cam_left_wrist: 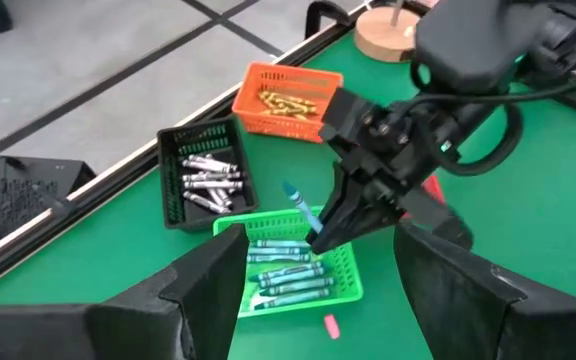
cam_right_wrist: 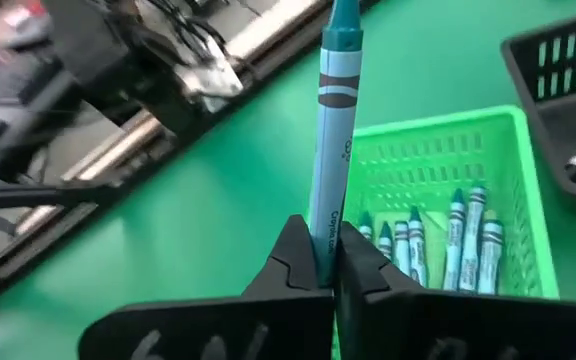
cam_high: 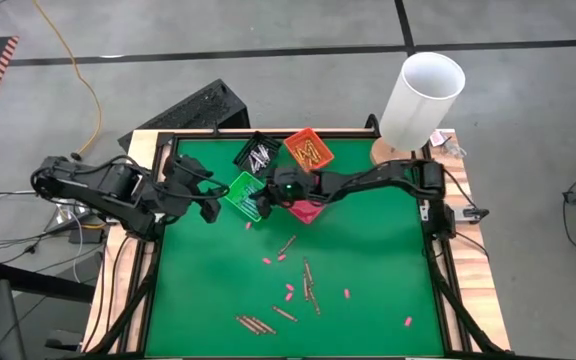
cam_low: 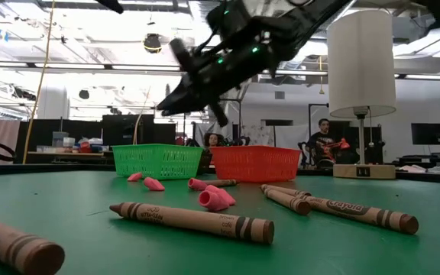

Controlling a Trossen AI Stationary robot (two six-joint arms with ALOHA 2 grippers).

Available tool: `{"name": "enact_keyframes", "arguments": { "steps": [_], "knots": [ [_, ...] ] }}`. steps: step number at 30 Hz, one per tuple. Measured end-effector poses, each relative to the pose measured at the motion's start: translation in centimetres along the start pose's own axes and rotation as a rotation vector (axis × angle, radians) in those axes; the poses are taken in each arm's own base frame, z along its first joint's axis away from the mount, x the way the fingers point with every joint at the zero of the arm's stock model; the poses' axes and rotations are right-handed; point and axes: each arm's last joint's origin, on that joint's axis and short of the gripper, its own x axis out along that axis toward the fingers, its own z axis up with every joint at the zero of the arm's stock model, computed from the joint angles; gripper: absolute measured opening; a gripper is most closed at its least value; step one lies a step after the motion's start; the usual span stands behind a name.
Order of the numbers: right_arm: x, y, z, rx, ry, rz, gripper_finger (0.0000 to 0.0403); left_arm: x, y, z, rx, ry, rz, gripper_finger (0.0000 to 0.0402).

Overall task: Sort crayons
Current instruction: Put the blue crayon into the bin, then put the brown crayon into the bin

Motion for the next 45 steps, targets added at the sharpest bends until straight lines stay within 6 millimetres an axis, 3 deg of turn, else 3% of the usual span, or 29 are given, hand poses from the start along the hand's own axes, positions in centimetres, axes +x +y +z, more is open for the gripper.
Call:
{"name": "enact_keyframes", "arguments": {
  "steps": [5,11,15,18,20,22,27,30,34,37,40,45],
  "knots": [
    [2.0,-0.8,-0.1,-0.072,0.116,-0.078,0.0026,0.0,0.2,-0.2,0.004,0.019,0.015,0.0242],
    [3.3,-0.6,0.0,-0.218,0.261,-0.11,0.0095,0.0,0.3,-0.4,0.003,0.03,0.028,0.0242],
    [3.3,0.0,0.8,-0.253,0.288,-0.108,0.0149,0.0,0.3,-0.4,0.012,0.038,0.026,0.0242],
    [1.8,0.8,2.2,-0.29,0.323,-0.108,0.0178,0.0,0.4,-0.8,0.027,0.095,0.006,0.0242],
    [-0.6,2.1,4.2,-0.34,0.315,-0.095,0.0188,-0.2,0.4,-1.1,0.049,0.146,-0.023,0.0242],
    [-4.3,3.7,6.5,-0.394,0.3,-0.08,0.0191,-0.1,0.0,-1.5,0.065,0.172,-0.028,0.0242],
    [-16.6,7.1,11.3,-0.441,0.174,-0.091,0.0182,1.7,-2.3,-2.7,0.082,0.183,-0.052,0.0242],
    [-24.7,8.8,12.5,-0.446,0.021,-0.148,0.0173,4.2,-4.4,-4.3,0.106,0.211,-0.071,0.0242],
    [-32.9,9.8,12.4,-0.404,-0.146,-0.217,0.0166,7.7,-7.5,-6.0,0.115,0.209,-0.062,0.0242],
    [-37.1,9.8,11.6,-0.337,-0.2,-0.231,0.0164,10.3,-9.8,-7.2,0.1,0.2,-0.079,0.0242],
    [-39.7,9.5,10.5,-0.271,-0.197,-0.224,0.0164,12.9,-11.8,-8.7,0.086,0.221,-0.114,0.0242],
    [-41.0,9.4,9.1,-0.216,-0.148,-0.22,0.0164,17.2,-13.1,-11.4,0.038,0.308,-0.091,0.0242]
  ]
}}
